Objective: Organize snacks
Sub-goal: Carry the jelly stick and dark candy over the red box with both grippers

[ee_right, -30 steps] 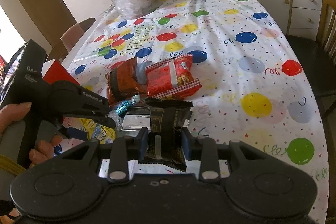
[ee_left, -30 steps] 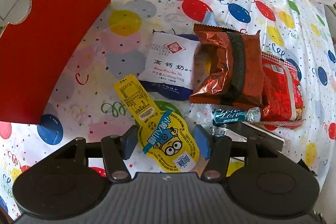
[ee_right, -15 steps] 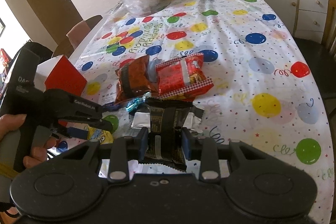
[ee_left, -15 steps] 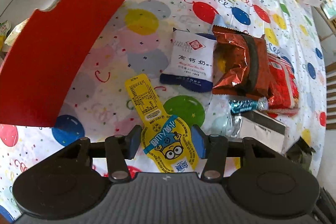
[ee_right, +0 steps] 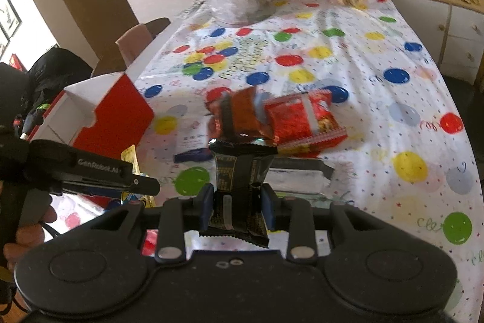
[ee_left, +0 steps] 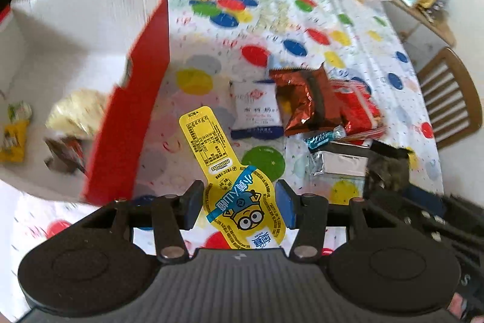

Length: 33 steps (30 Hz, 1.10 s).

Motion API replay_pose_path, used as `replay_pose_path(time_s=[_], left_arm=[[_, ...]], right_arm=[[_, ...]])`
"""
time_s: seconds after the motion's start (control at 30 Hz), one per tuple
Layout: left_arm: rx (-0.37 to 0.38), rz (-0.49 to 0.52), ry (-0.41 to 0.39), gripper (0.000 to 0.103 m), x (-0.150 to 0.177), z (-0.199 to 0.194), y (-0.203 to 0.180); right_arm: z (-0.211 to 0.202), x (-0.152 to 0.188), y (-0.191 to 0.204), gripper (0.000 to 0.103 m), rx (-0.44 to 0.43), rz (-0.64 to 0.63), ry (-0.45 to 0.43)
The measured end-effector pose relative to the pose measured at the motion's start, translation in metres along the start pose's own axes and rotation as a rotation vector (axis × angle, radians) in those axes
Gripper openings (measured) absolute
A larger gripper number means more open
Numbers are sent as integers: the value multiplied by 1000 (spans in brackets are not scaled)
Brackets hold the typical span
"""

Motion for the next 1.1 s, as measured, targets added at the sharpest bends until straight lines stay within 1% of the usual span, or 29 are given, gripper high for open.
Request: replay_pose_path(time_s=[0.13,0.27,0.4,0.7,1.1], left_arm=[[9,73,-53,51,-4,-25,9],[-4,145,-112,51,-10,-50,24],[-9,182,-150,51,-16,-70,45],[-20,176,-186,51,-27,-94,105],[-80,156,-181,51,-33,-98,188]], right_arm=[[-5,-3,24,32,-7,-31,-15],[-6,-7,51,32,-13,-55,-28],[-4,-11,81,32,-29,-77,-40],[7,-16,148,32,-61,-110,-66],[40,-19,225,32,-90,-148,-62]])
Point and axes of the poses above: each gripper's, at about its wrist camera, not at the fingertips, and z roughly the way its jaws point, y to its left, x to its underside, the point moved 6 cm from there along z, roughly the way its jaws point, and after that the axes turned 7 degrees about z, right-handed, at the moved point
